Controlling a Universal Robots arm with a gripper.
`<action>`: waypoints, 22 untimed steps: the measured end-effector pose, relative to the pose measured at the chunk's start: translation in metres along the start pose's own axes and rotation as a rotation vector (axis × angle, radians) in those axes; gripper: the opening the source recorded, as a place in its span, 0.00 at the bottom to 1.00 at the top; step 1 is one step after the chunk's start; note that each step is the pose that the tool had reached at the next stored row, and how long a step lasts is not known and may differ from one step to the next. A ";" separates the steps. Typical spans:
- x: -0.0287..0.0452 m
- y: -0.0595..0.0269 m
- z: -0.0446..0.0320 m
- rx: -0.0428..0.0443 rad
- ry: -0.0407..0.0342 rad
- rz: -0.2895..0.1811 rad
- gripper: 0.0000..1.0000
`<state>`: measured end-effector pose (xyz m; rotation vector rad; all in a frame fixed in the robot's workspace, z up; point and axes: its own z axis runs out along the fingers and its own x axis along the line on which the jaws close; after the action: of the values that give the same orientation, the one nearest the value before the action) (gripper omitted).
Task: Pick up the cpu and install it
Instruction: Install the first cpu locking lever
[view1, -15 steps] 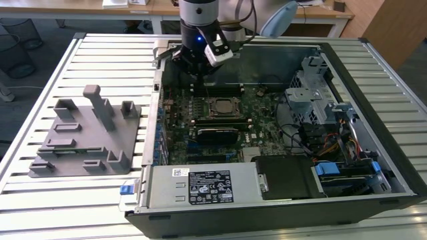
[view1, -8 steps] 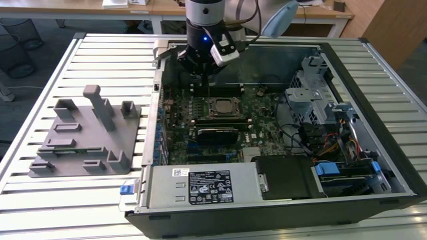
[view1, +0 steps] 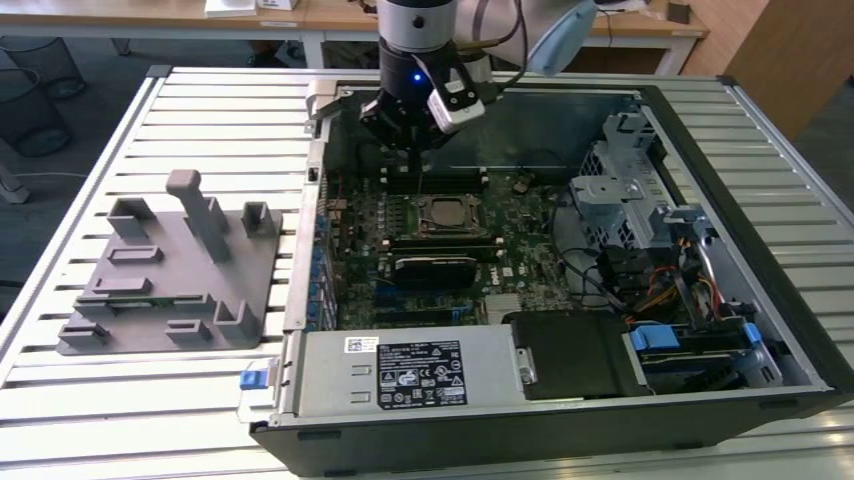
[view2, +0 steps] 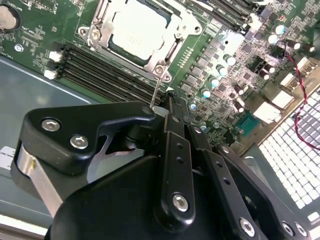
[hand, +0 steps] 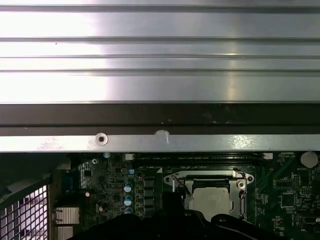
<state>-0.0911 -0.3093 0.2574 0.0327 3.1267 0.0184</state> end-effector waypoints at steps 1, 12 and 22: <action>-0.0009 0.0000 0.0000 0.0001 0.0000 0.000 0.11; -0.0072 0.0001 0.0003 -0.0010 0.0000 0.000 0.11; -0.0077 -0.0015 0.0017 -0.0323 0.0008 0.001 0.11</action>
<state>-0.0835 -0.3110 0.2557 0.0333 3.1265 0.0688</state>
